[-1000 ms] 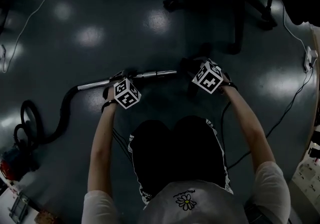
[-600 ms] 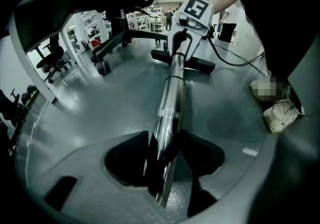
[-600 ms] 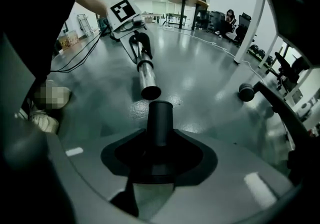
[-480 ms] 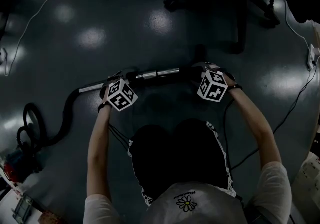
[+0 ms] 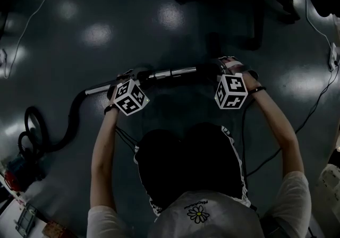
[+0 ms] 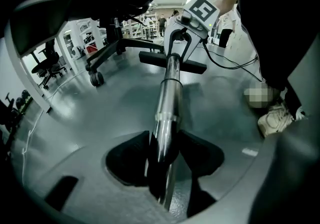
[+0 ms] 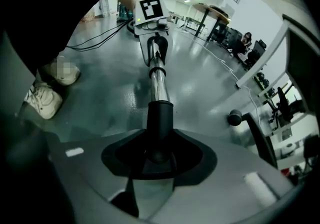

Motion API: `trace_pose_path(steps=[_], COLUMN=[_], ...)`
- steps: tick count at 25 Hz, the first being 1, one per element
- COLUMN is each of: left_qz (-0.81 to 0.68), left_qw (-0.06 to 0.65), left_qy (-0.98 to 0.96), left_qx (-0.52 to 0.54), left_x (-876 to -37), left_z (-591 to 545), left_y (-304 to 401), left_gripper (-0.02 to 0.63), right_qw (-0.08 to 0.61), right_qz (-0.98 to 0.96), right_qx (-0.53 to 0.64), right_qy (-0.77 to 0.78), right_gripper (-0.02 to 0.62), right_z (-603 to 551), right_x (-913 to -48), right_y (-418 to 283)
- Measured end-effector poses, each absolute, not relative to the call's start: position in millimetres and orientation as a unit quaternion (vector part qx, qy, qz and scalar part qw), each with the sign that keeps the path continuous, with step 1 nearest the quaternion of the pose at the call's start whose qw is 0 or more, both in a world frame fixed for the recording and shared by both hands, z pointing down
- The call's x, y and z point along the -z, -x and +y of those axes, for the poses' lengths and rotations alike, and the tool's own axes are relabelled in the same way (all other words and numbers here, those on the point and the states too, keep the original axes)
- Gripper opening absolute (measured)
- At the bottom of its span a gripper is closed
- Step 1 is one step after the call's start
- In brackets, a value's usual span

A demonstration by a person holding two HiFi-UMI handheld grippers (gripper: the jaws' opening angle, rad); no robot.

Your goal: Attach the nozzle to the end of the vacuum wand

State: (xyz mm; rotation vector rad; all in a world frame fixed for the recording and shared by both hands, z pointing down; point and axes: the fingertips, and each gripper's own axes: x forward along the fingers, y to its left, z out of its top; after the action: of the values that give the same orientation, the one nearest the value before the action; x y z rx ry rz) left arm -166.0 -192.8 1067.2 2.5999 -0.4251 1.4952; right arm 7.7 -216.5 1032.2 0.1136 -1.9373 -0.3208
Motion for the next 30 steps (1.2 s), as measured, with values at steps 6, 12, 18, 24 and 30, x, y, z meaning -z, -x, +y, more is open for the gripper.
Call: trace_pose_path(steps=[6,12,18,24,30], left_qz=[-0.140,-0.135,-0.148,-0.145,-0.134], left_qw=[0.040,0.035,0.055,0.063,-0.013], left_qy=[-0.862,-0.857,-0.878,-0.898,-0.906], left_qx=[-0.485,-0.497,-0.451,-0.411,-0.401], left_x=[-1058.1,-1071.5,-1061.9,-1051.9,-1032.5], left_z=[-194.9,-191.7,-201.1,-195.7,-195.5], left_y=[155.6,151.7,131.9,103.1,88.6], left_gripper=[0.189,0.195,0.190,0.179,0.041], right_qw=[0.565,0.569,0.537,0.540,0.525], right_qz=[-0.813,-0.809,-0.825,-0.831,-0.835], right_qx=[0.134,0.135,0.174,0.130,0.167], right_qy=[-0.046,-0.055,-0.032,-0.028,-0.015], right_gripper=[0.172,0.170,0.170,0.169,0.158], right_z=[-217.1,-209.4,-225.3,-212.3,-194.5], right_x=[-1015.4,-1016.7,-1030.3,-1034.0,-1051.7], right_y=[-6.3,3.1,1.3,5.9,22.4])
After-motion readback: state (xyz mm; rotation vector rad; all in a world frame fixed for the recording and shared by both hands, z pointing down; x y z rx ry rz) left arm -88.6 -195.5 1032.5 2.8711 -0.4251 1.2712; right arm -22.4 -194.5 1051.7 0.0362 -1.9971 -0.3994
